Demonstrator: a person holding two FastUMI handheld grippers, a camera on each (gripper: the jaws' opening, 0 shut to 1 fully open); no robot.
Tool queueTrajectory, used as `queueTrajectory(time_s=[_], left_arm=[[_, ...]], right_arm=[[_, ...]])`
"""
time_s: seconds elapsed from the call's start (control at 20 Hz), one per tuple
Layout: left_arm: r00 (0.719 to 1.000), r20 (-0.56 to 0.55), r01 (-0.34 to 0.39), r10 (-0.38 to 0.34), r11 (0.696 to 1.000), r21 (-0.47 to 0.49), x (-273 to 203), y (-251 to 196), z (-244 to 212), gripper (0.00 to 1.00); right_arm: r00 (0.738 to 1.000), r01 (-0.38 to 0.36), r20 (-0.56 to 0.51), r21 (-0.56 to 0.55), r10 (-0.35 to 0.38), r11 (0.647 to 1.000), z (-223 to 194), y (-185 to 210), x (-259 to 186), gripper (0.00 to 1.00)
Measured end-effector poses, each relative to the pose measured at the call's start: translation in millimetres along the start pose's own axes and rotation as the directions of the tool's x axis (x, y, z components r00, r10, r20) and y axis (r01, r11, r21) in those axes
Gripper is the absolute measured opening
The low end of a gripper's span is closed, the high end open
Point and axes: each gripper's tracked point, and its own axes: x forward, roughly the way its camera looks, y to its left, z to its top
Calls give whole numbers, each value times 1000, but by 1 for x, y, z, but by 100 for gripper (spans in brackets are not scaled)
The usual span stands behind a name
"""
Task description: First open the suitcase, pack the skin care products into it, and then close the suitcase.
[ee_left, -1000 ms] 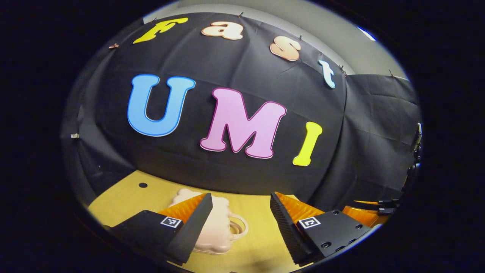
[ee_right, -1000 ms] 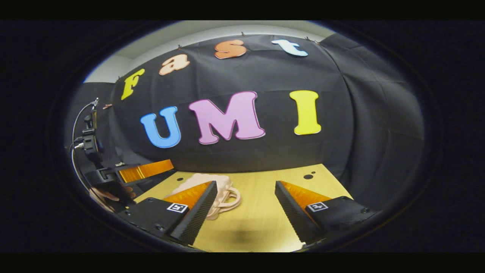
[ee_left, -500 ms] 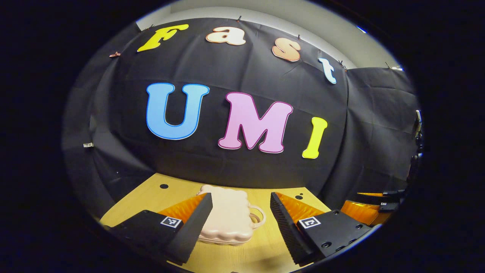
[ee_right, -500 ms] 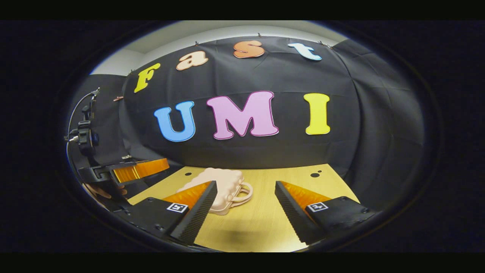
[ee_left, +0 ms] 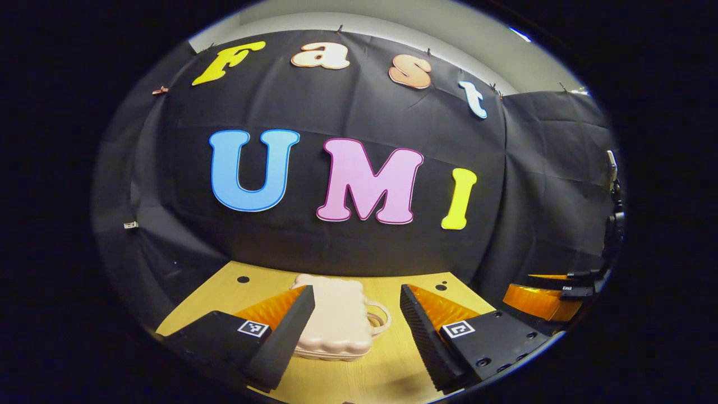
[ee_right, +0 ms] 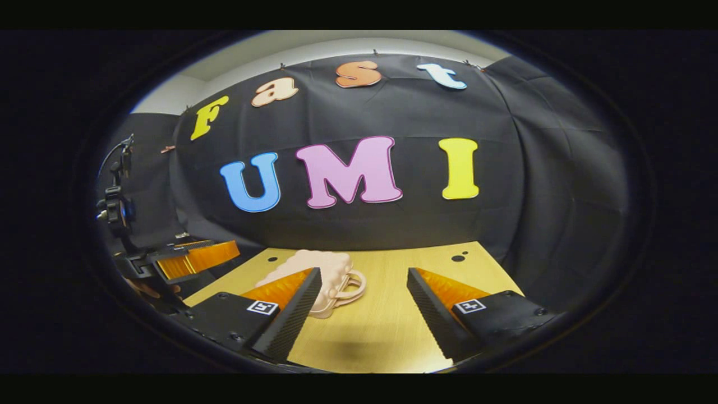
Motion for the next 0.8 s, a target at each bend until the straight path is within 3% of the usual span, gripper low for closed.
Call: queueTrajectory(time_s=[0.35, 0.8], left_arm=[[997, -69, -19, 20, 1000, 12, -23, -3, -49, 96], [997, -70, -40, 40, 999, 7, -35, -1, -50, 96]], right_arm=[[997, -1, -73, 22, 3, 1000, -39, 3, -9, 98], [996, -11, -84, 9, 12, 1000, -41, 3, -21, 98]])
